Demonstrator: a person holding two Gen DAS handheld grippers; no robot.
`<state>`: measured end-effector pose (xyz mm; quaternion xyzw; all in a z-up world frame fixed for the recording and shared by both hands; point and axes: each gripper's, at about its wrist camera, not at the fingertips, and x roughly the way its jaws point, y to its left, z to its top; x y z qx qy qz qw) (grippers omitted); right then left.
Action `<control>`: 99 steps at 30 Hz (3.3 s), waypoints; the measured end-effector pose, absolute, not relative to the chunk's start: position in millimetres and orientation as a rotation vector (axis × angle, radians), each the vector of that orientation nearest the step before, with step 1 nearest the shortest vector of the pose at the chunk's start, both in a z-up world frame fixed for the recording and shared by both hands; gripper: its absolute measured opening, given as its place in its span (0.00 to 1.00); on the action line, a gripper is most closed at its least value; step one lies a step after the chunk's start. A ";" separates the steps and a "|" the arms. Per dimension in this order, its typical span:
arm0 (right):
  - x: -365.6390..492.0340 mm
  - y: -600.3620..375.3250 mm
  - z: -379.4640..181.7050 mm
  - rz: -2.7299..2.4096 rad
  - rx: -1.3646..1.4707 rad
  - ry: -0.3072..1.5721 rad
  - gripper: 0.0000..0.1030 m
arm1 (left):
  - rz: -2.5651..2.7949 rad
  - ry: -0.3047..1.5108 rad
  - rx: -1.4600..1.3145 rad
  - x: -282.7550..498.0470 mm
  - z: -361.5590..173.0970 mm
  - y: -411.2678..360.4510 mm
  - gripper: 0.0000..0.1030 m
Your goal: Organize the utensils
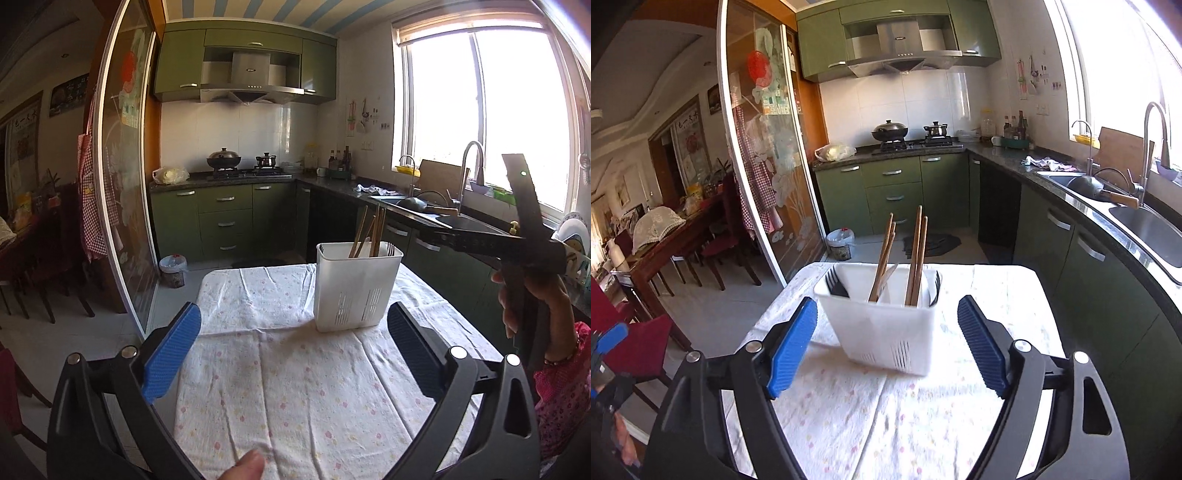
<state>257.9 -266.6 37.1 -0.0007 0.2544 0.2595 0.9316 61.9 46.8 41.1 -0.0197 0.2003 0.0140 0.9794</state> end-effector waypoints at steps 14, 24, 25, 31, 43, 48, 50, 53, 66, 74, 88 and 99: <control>86.0 -343.4 -10.7 0.526 -0.006 0.447 0.95 | -0.018 0.426 0.057 39.9 13.7 1.0 0.93; 37.7 -364.9 10.2 0.507 0.019 0.349 0.96 | 0.051 0.347 0.071 -1.8 39.8 -4.4 0.93; 35.4 -367.1 11.2 0.504 0.024 0.346 0.95 | 0.053 0.341 0.077 -6.3 41.2 -6.0 0.93; 34.6 -372.6 18.4 0.492 0.045 0.339 0.96 | 0.050 0.337 0.101 -16.7 44.1 -11.0 0.93; 44.7 -366.6 18.2 0.490 0.037 0.359 0.96 | 0.126 0.313 0.121 -16.6 43.6 -6.5 0.93; 47.8 -366.5 17.0 0.484 0.041 0.365 0.96 | 0.100 0.317 0.109 -18.1 46.6 -6.2 0.93; 49.0 -366.1 16.3 0.484 0.042 0.373 0.96 | 0.067 0.325 0.101 -18.8 47.5 -5.9 0.93; 50.1 -364.6 16.0 0.485 0.041 0.376 0.96 | 0.018 0.330 0.081 -19.6 48.8 -4.9 0.93; 54.9 -361.5 13.3 0.492 0.046 0.390 0.96 | 0.043 0.317 0.074 -22.6 48.4 -2.2 0.93; 56.4 -362.1 11.7 0.500 0.052 0.397 0.96 | 0.030 0.335 0.022 -17.2 47.6 4.3 0.93; 57.9 -358.3 9.9 0.509 0.050 0.404 0.96 | 0.037 0.331 0.023 -14.1 47.7 4.5 0.93; 58.8 -355.2 4.2 0.514 0.052 0.415 0.96 | 0.044 0.353 0.023 -8.5 46.2 4.4 0.94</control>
